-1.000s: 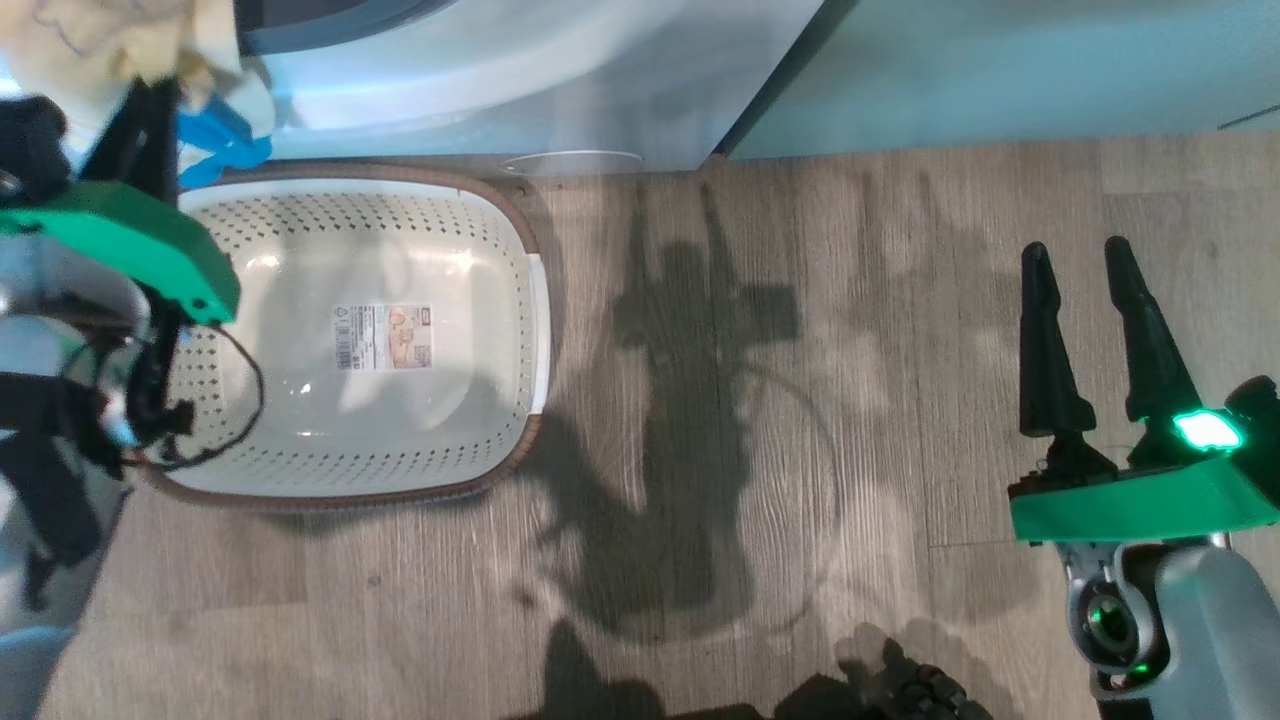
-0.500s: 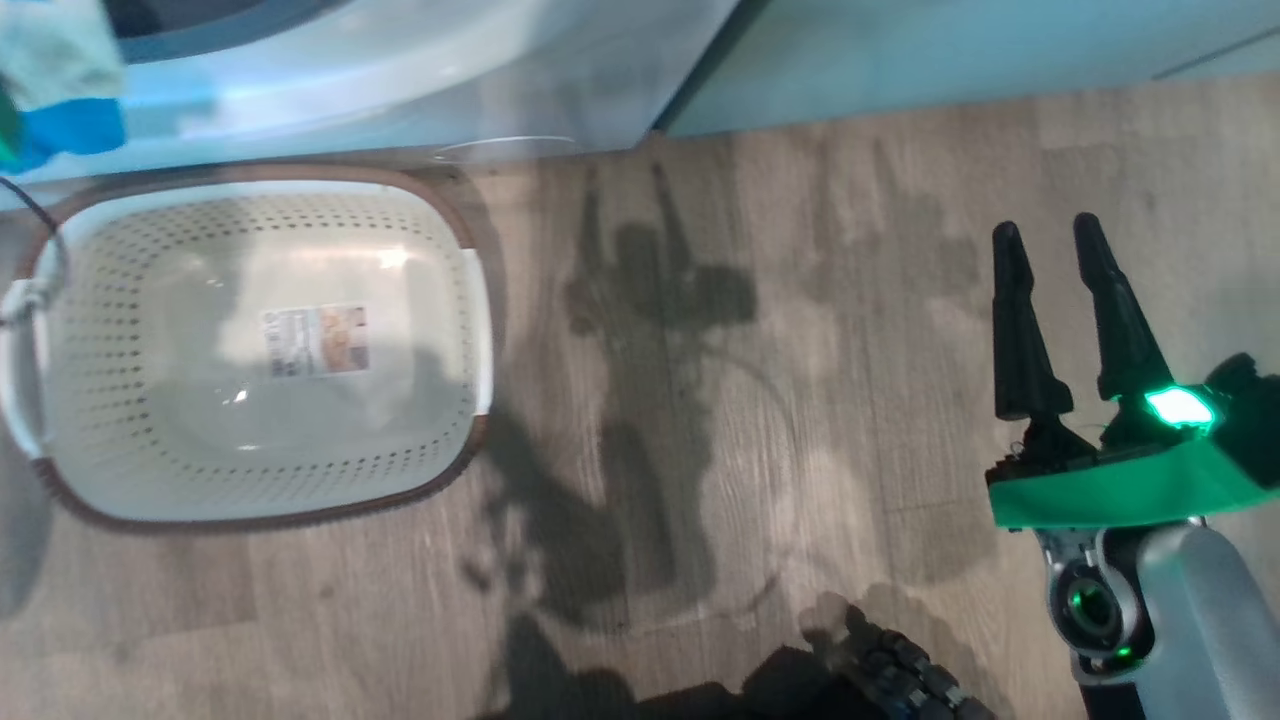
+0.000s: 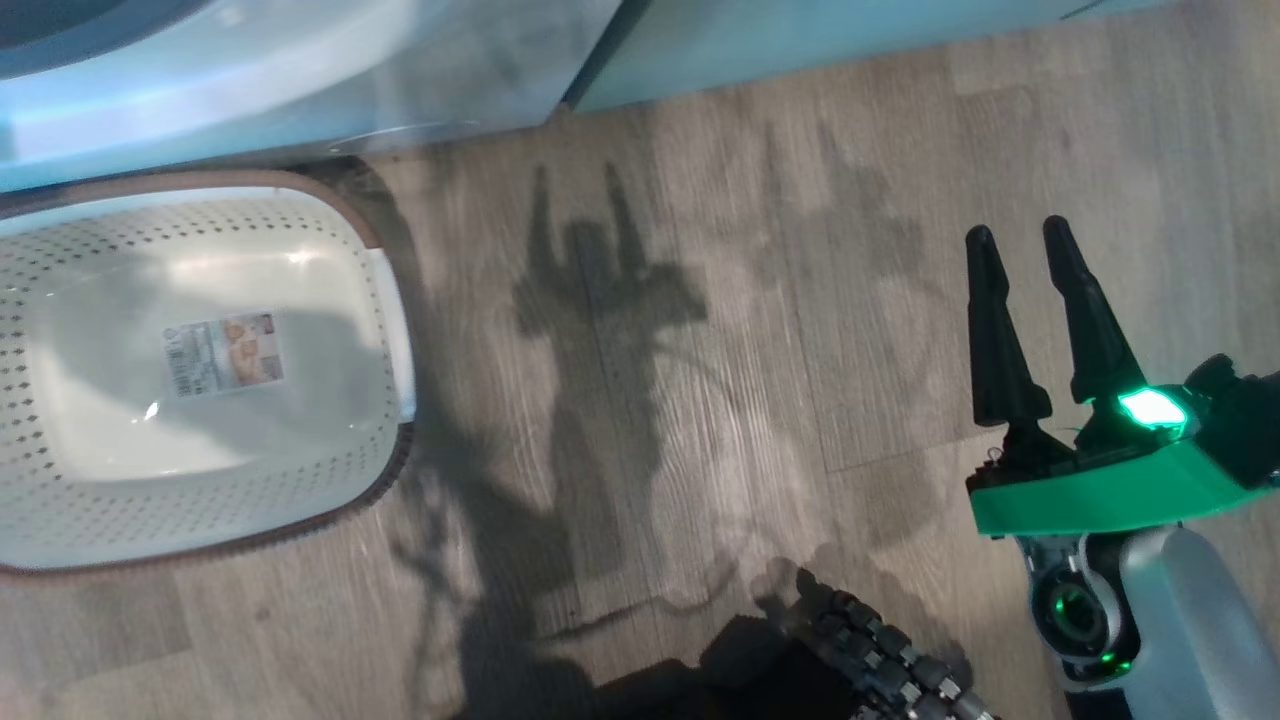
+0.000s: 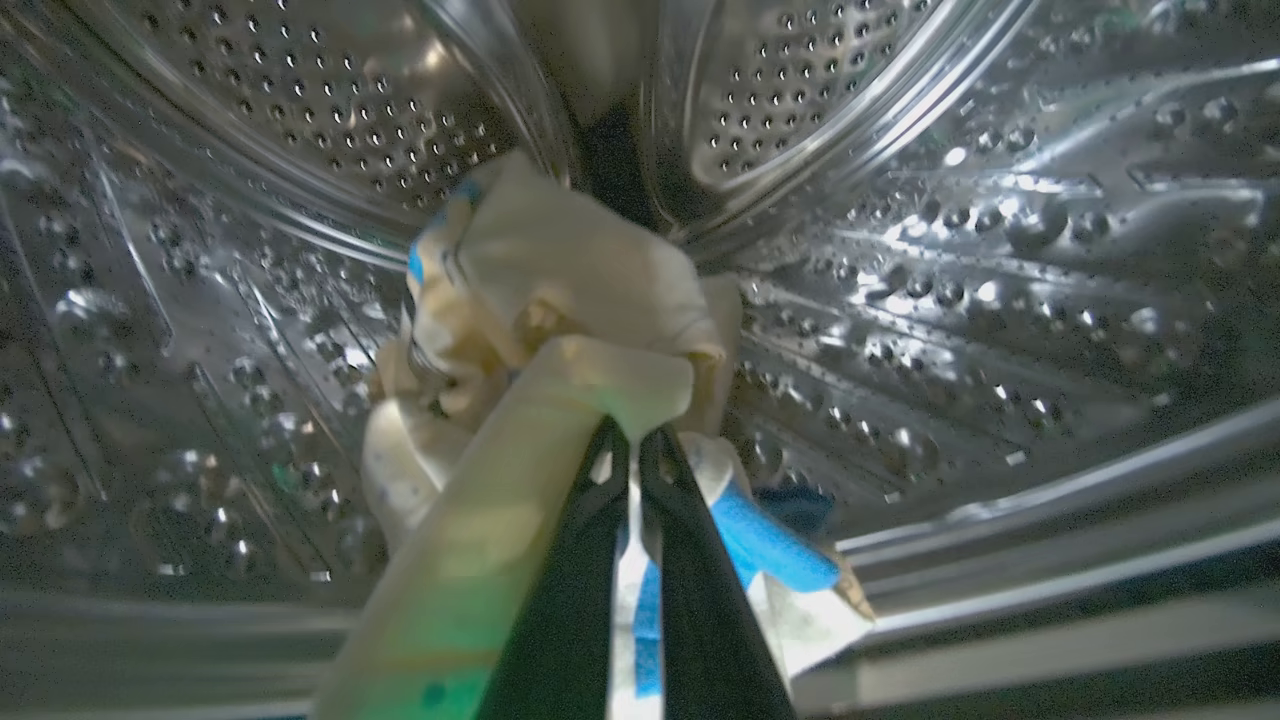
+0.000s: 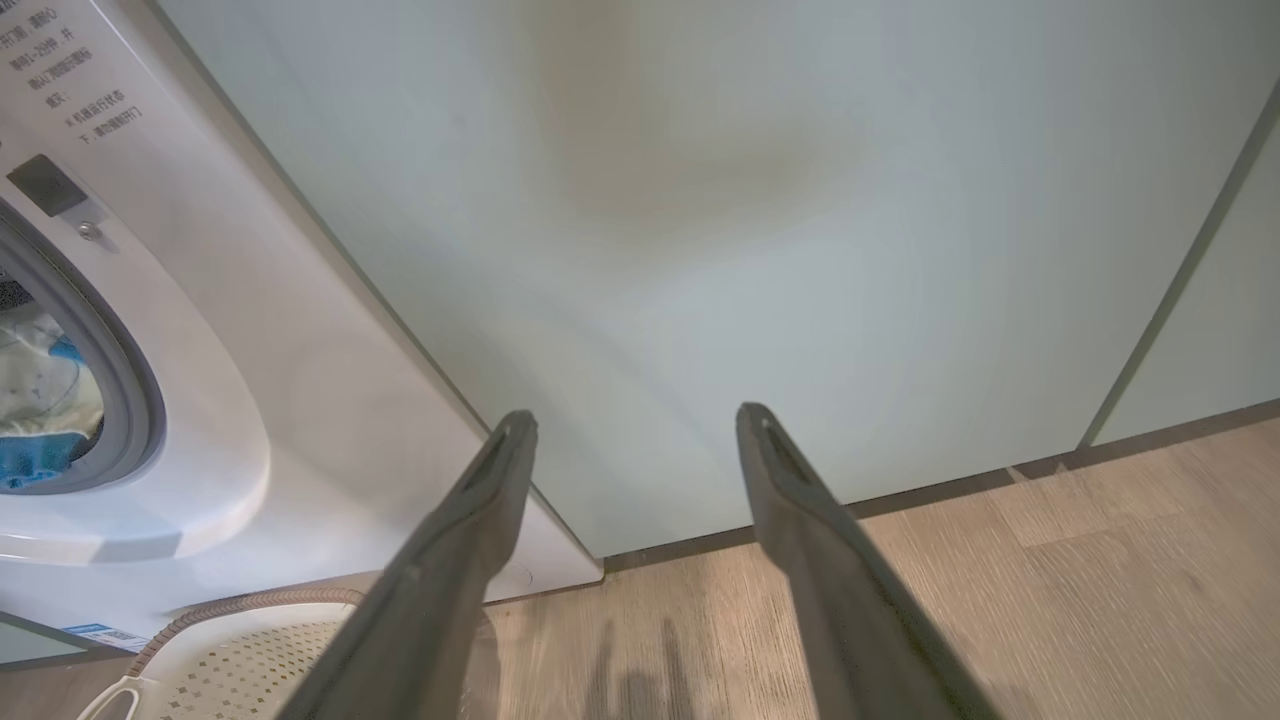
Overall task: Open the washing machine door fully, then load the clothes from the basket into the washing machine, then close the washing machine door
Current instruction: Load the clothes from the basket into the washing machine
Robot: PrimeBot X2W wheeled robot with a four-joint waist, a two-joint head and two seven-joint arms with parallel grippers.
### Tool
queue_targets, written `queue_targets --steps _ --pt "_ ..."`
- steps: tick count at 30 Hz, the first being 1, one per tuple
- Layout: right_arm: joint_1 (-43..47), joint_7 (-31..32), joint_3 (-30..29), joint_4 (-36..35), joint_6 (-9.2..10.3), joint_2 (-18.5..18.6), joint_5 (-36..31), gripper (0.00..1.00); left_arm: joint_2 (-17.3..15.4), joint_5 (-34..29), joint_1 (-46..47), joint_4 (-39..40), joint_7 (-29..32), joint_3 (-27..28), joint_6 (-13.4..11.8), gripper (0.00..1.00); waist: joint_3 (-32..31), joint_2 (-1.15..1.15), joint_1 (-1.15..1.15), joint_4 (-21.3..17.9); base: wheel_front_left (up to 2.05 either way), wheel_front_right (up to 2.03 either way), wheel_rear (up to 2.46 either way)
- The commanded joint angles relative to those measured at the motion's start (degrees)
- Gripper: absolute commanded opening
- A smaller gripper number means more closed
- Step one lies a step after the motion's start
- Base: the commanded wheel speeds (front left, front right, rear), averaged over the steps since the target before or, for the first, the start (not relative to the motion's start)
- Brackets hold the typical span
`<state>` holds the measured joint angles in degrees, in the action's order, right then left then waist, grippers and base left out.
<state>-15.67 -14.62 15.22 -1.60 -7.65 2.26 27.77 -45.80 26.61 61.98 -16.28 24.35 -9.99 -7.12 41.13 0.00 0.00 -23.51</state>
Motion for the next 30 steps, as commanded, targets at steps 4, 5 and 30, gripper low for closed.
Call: queue_targets --steps 4,5,30 --pt "0.14 -0.38 1.69 -1.82 0.16 0.62 0.94 1.00 -3.67 -2.48 7.03 -2.03 -3.22 0.60 1.18 0.00 1.09 0.00 0.00 -1.57 0.00 0.00 0.00" --pt "0.10 -0.38 1.88 -1.87 0.16 0.62 1.07 1.00 -3.68 -3.28 8.48 -2.73 -4.88 0.28 1.45 0.00 1.32 0.00 0.00 -1.84 0.00 0.00 0.00" --pt "-1.45 -0.38 2.80 -1.78 0.16 0.62 1.66 1.00 2.70 -4.95 23.60 -26.32 -13.17 -5.30 7.57 0.95 3.95 0.00 0.00 -1.97 0.00 0.00 0.00"
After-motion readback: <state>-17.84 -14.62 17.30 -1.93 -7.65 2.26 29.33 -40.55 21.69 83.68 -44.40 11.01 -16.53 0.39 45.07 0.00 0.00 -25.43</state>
